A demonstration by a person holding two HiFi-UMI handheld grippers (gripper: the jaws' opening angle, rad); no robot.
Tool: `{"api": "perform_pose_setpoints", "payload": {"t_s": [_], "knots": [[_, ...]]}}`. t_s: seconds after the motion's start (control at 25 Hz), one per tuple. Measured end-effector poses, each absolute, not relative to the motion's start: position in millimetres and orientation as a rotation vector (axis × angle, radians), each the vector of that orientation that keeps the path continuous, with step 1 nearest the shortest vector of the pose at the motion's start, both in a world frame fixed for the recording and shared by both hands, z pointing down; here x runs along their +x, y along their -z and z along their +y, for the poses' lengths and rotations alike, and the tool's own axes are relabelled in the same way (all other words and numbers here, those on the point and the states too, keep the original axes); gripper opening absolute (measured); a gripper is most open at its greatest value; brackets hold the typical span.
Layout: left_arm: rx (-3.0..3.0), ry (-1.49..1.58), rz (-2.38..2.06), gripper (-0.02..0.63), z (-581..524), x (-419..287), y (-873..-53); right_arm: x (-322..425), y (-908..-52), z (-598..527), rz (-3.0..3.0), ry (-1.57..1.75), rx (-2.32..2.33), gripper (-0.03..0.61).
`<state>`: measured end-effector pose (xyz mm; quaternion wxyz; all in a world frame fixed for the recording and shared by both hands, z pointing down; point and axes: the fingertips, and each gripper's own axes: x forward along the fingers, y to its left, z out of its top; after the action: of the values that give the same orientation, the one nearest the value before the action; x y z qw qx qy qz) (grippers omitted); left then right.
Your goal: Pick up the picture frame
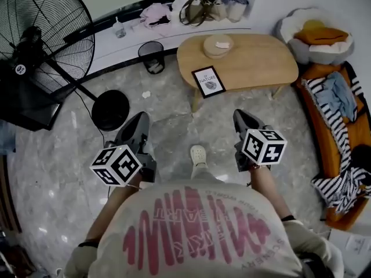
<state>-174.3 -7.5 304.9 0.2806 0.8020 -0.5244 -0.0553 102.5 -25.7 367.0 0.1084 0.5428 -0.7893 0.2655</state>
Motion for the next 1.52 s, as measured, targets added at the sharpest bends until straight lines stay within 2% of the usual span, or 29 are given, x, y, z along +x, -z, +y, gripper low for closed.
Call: {"api": "perform_pose_setpoints", "payload": {"t_s": [0.32, 0.68, 1.08, 1.52], "knots": [[2.074, 0.119, -1.364, 0.003, -108, -141, -322, 108, -379, -149, -2.376, -0.923, 1.506, 0.005], [1.945, 0.053, -1.517, 0.003, -195, -138, -367, 112, -428, -246, -2.378, -1.066, 1.388, 0.005], [1.736, -0.068, -1.619, 0.003, -210, -164, -431, 96, -541, -294, -2.254, -1.305, 1.328, 0.005], [1.586, -0.245, -1.569, 0.003, -183, -168, -507, 93, -661, -291, -2.030, -1.485, 1.332, 0.005]]}}
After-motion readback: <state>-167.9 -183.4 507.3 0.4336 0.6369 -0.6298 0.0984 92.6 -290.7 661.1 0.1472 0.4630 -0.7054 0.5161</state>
